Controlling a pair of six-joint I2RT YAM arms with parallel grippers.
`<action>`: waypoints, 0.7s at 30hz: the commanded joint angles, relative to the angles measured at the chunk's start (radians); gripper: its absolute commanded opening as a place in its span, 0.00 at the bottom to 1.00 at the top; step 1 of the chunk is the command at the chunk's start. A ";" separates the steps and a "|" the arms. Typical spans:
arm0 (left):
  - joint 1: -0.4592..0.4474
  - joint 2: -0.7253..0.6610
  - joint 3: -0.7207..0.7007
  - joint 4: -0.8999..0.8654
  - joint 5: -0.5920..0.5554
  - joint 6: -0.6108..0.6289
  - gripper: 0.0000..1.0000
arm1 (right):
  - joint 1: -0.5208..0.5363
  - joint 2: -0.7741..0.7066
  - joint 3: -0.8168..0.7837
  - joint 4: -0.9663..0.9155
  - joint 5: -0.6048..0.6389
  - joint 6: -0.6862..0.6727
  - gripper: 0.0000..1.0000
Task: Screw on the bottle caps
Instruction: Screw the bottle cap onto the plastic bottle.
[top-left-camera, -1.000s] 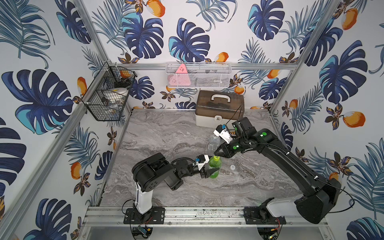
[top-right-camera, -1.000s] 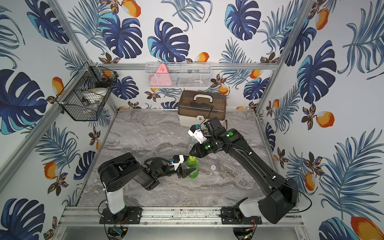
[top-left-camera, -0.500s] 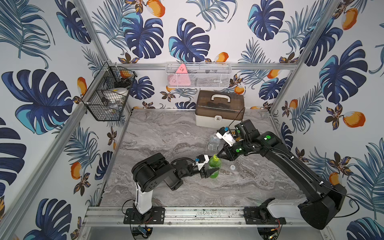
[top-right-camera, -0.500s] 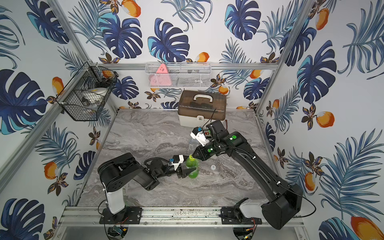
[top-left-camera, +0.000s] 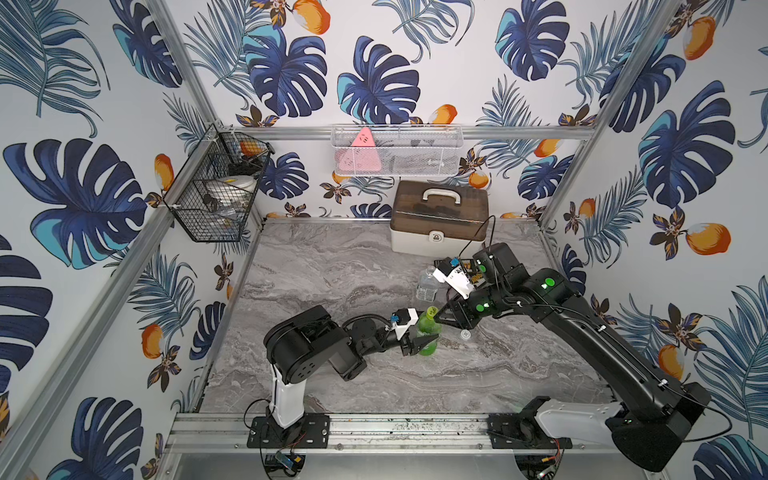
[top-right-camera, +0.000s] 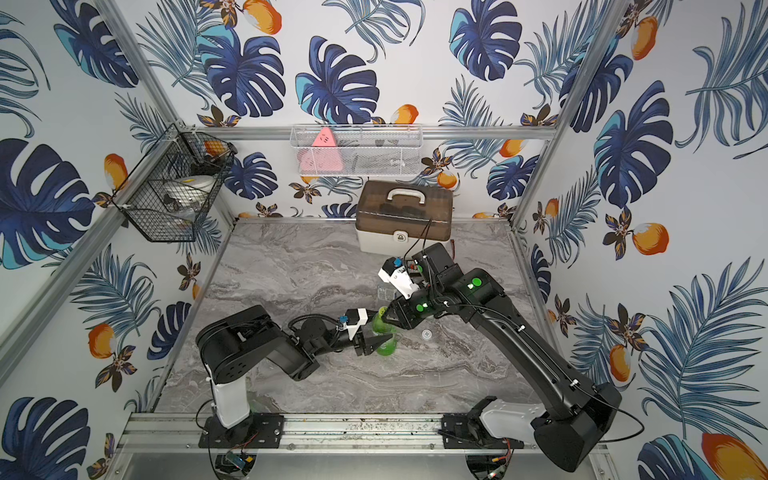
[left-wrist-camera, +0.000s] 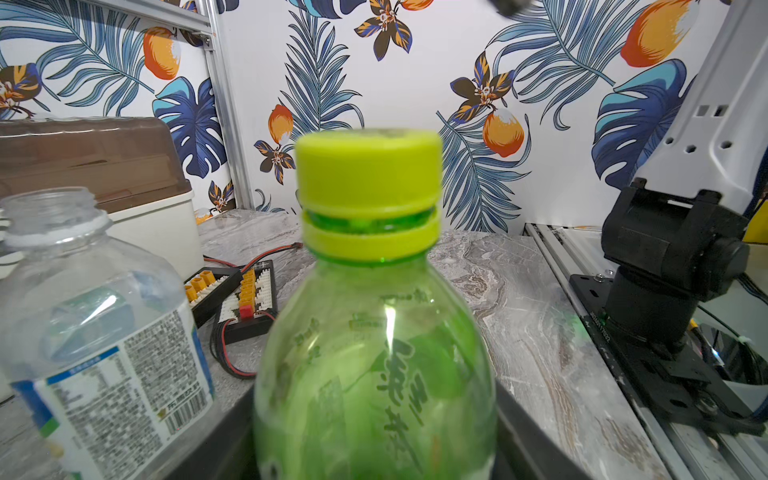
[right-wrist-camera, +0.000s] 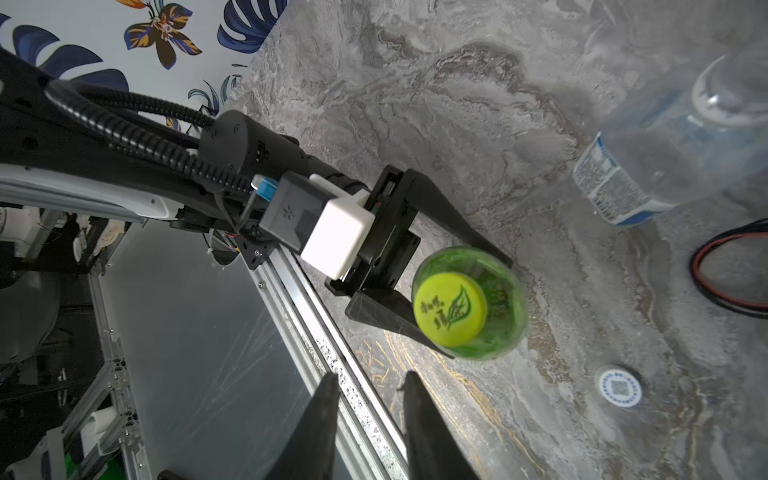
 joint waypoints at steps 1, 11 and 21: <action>0.004 0.013 -0.009 -0.065 -0.005 0.018 0.68 | 0.000 0.065 0.040 -0.002 0.025 -0.012 0.30; 0.002 0.009 -0.009 -0.065 -0.002 0.014 0.68 | -0.003 0.130 0.064 0.062 0.030 -0.002 0.30; 0.002 0.011 -0.010 -0.065 -0.006 0.014 0.67 | -0.002 0.129 0.010 0.077 0.060 -0.017 0.30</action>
